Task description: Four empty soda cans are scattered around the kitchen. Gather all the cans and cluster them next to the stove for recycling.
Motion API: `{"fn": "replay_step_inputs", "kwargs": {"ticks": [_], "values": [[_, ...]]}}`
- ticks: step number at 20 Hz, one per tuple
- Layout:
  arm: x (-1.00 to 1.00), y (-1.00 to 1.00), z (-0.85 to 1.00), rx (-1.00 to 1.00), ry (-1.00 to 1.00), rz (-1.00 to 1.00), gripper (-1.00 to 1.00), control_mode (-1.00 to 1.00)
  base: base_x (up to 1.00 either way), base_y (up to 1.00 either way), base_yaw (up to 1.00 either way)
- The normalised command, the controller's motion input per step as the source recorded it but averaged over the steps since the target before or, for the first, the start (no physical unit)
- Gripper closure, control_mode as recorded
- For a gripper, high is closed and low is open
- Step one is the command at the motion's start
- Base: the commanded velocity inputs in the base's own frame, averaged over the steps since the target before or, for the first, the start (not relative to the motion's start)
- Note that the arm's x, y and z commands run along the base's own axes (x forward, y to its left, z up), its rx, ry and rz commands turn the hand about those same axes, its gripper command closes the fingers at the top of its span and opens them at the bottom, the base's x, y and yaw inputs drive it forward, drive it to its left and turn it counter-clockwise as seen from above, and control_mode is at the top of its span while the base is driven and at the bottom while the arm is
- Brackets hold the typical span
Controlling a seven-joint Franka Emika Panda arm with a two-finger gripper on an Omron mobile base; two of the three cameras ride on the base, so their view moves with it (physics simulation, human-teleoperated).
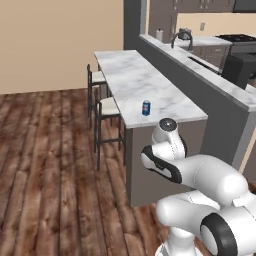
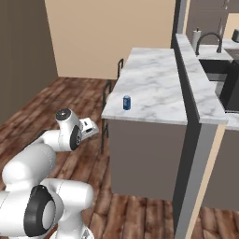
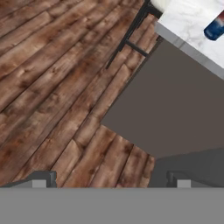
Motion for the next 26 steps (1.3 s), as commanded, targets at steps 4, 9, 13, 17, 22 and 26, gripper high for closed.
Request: {"fn": "replay_step_inputs", "kwargs": {"ticks": [4, 9, 13, 17, 22, 26], "values": [[0.00, 0.00, 0.00, 0.00, 0.00, 0.00, -1.00, 1.00, 0.53, 0.00, 0.00], [0.00, 0.00, 0.00, 0.00, 0.00, 0.00, -1.00, 1.00, 0.49, 0.01, 0.00], [0.00, 0.00, 0.00, 0.00, 0.00, 0.00, -1.00, 1.00, 0.43, 0.00, 0.00], [0.00, 0.00, 0.00, 0.00, 0.00, 0.00, -1.00, 1.00, 0.41, 0.00, 0.00], [0.00, 0.00, 0.00, 0.00, 0.00, 0.00, -1.00, 1.00, 0.39, 0.00, 0.00], [0.00, 0.00, 0.00, 0.00, 0.00, 0.00, -1.00, 1.00, 0.37, 0.00, 0.00]]}}
